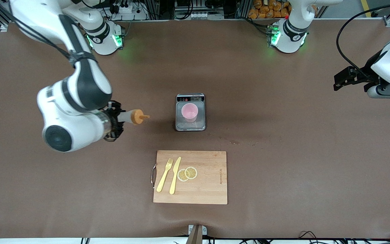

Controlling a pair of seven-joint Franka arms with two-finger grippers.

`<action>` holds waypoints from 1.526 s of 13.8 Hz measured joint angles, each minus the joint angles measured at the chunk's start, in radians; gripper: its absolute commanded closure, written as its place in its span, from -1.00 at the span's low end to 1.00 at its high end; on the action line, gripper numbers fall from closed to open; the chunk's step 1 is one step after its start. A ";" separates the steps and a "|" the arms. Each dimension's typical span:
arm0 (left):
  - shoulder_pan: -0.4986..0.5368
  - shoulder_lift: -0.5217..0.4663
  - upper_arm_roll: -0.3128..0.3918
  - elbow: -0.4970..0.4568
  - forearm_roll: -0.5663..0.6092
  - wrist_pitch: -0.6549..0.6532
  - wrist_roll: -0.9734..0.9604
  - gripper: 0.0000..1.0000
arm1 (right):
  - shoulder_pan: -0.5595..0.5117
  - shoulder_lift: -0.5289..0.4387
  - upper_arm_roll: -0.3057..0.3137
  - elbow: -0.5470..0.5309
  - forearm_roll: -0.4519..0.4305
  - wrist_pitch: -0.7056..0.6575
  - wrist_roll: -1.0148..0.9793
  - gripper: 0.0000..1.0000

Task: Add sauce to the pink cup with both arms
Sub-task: 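Carry the sauce bottle back to its spot with the right gripper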

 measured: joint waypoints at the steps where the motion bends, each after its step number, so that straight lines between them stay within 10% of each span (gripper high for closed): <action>1: 0.000 0.000 0.000 0.002 0.000 0.000 0.005 -1.00 | -0.032 0.000 0.000 -0.001 0.025 -0.017 -0.058 1.00; 10: 0.004 0.008 0.000 0.006 0.000 0.004 0.010 -1.00 | -0.415 0.027 -0.006 -0.080 0.224 -0.108 -0.656 1.00; 21: 0.004 0.025 0.000 0.020 0.000 0.005 0.010 -1.00 | -0.722 0.293 -0.009 -0.108 0.351 -0.113 -1.089 1.00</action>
